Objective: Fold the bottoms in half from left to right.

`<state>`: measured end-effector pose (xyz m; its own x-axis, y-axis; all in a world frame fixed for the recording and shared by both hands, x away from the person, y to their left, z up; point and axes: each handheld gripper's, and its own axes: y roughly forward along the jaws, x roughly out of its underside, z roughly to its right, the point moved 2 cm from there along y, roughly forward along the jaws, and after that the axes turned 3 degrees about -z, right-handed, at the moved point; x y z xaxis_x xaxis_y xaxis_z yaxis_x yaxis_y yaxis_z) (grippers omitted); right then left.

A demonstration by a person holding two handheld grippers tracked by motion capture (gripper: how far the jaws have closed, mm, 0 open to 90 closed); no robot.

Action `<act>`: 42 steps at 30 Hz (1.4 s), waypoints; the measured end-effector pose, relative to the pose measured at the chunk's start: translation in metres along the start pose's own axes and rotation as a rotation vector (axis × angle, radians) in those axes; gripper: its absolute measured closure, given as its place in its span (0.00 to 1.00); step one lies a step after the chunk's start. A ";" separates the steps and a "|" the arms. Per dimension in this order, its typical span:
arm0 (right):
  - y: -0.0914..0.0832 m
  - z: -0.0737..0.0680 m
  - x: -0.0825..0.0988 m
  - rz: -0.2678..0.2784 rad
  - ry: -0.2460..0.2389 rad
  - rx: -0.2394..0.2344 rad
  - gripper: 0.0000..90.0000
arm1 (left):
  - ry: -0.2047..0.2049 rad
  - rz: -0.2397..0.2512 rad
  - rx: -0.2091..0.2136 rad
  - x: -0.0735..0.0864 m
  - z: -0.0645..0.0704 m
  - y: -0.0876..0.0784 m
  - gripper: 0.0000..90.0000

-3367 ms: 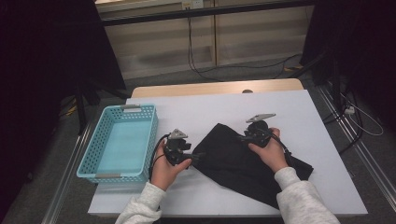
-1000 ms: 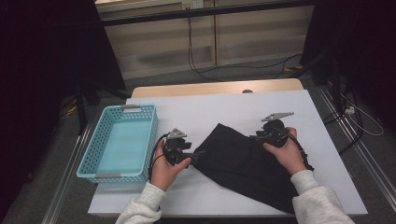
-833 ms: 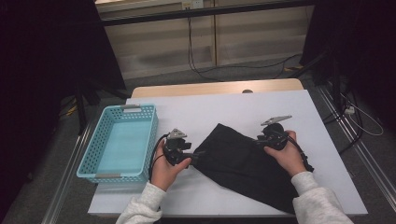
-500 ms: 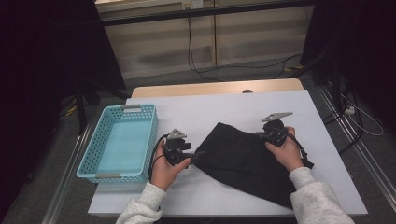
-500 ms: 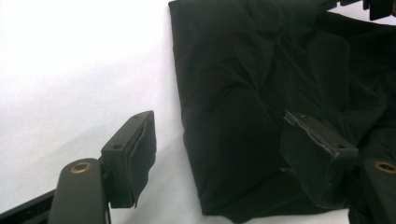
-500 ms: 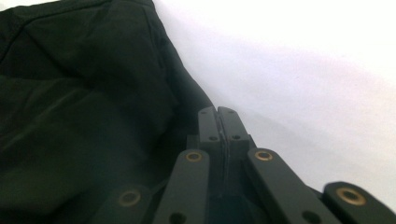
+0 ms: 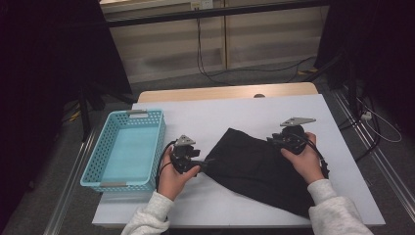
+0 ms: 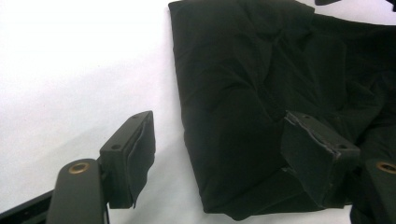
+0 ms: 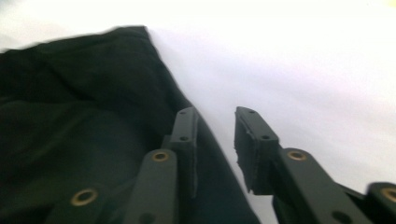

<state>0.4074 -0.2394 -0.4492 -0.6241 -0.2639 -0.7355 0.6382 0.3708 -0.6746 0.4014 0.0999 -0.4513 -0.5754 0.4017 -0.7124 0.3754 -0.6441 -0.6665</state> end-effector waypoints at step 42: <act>0.033 -0.033 0.007 -0.052 -0.030 -0.164 0.96 | 0.087 -0.006 0.022 0.008 0.022 -0.003 0.42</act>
<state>0.4094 -0.1998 -0.4751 -0.6392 -0.3119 -0.7030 0.5217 0.4957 -0.6943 0.3796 0.0905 -0.4500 -0.5121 0.4603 -0.7251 0.3551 -0.6552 -0.6668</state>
